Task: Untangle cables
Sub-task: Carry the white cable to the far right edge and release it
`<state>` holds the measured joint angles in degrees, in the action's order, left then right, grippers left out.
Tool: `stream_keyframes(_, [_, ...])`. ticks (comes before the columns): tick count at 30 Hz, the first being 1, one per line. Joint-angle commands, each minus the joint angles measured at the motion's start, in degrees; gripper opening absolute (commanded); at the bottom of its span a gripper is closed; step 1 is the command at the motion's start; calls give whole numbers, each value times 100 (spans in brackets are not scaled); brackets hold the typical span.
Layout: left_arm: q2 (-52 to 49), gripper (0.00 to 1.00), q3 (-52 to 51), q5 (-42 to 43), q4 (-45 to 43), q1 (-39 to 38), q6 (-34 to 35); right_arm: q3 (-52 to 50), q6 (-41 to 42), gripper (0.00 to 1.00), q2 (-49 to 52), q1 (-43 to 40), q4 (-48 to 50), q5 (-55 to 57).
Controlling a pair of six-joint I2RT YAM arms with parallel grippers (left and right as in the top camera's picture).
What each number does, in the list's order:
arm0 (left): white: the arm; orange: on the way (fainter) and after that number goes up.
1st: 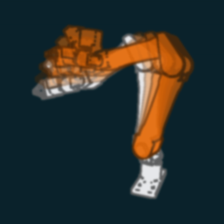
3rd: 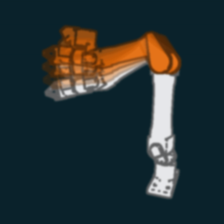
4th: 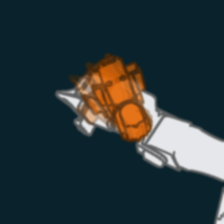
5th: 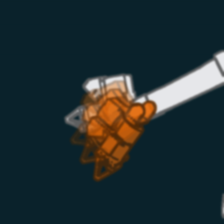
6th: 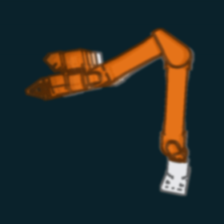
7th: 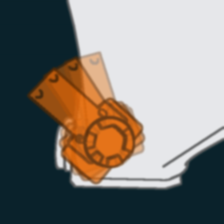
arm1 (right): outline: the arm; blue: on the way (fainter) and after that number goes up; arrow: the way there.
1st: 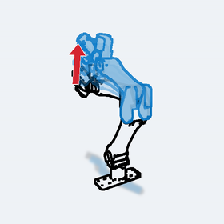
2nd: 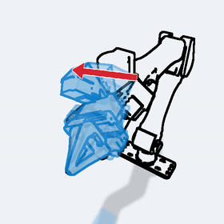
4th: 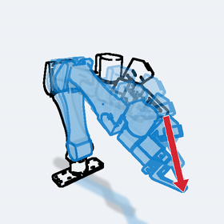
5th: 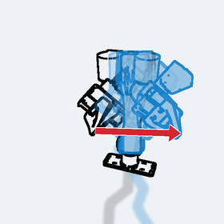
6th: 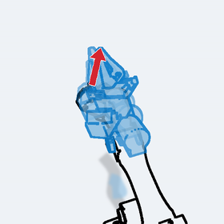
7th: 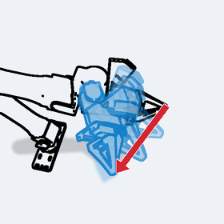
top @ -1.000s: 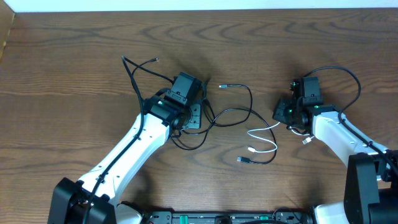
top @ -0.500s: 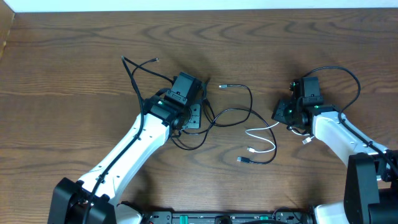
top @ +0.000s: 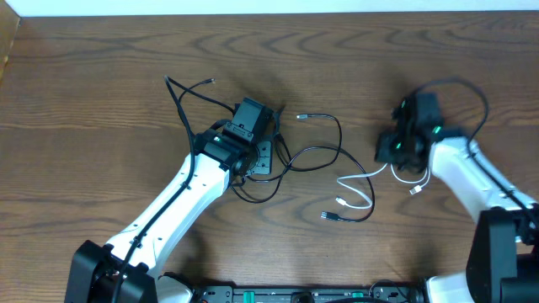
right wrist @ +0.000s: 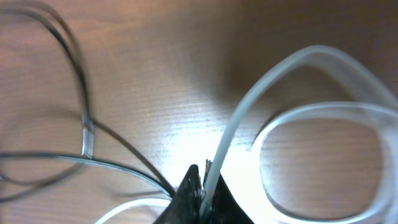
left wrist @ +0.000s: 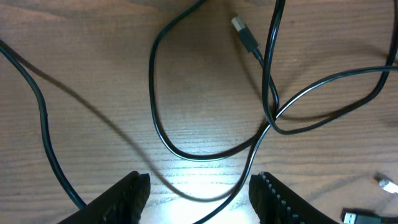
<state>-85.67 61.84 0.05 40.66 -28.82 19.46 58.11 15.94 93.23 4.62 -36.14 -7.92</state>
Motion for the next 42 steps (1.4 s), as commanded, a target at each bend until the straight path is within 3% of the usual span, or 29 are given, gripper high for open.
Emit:
stream_keyframes(1, [0, 57, 24, -68, 35, 13, 33, 1429, -715, 1, -46, -293, -614, 44])
stream_keyframes(8, [0, 57, 24, -55, 48, 13, 33, 4234, -1335, 1, -52, -601, -2218, 13])
stream_keyframes(13, [0, 57, 24, -55, 48, 13, 33, 5248, -1386, 1, -122, -750, -2531, 31])
stream_keyframes(16, [0, 57, 24, -55, 48, 13, 33, 5405, -2000, 1, -153, -741, -2868, -400])
stream_keyframes(20, [0, 57, 24, -55, 48, 13, 33, 5403, -2028, 1, -164, -743, -3075, -289])
stream_keyframes(26, [0, 57, 22, -55, 122, 13, 33, 5403, -1370, 1, -188, -758, -2874, 1283])
stream_keyframes(36, [0, 57, 22, -55, 153, 13, 33, 5403, -1276, 1, -400, -763, -2643, 1845])
stream_keyframes(39, [0, 57, 22, -55, 153, 13, 33, 5403, -1281, 1, -398, -763, -2684, 1757])
stream_keyframes(42, [0, 57, 22, -55, 155, 13, 33, 5403, -1768, 1, -400, -763, -2824, 728])
